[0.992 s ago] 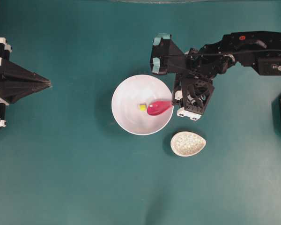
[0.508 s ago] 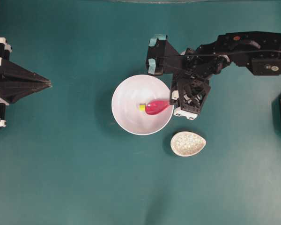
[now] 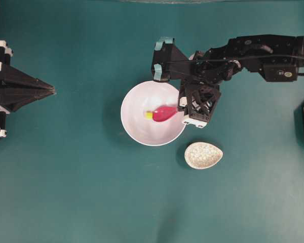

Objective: Scoop the yellow hexagonal prism block from the bowl with a spoon using the right arm.

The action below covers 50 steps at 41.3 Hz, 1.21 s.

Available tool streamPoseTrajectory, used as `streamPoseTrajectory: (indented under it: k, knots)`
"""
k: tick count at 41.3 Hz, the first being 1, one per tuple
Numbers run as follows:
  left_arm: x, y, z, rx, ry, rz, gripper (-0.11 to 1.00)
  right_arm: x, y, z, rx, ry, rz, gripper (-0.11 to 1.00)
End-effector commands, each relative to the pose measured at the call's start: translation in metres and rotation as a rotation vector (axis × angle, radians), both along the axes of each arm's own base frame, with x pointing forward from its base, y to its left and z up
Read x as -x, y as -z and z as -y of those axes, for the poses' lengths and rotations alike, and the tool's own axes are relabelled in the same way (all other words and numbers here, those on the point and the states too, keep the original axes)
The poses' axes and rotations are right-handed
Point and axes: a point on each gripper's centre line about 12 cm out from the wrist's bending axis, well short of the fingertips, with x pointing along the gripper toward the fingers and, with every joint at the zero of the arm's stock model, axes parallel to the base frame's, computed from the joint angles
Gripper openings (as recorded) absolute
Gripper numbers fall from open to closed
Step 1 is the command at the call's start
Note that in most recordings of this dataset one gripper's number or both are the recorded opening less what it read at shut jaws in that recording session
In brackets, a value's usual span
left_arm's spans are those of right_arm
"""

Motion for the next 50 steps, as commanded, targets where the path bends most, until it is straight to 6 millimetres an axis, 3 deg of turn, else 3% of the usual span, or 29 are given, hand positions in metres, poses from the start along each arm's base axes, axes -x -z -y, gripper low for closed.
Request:
streamPoseTrajectory:
  k: [1, 50]
  knots:
    - [-0.002, -0.012, 0.000, -0.002, -0.002, 0.029, 0.08, -0.008, -0.015, 0.003, 0.020, 0.005, 0.062, 0.24]
    - [-0.002, -0.012, 0.000, -0.007, -0.001, 0.031, 0.08, -0.025, -0.022, -0.004, 0.065, 0.023, 0.204, 0.24]
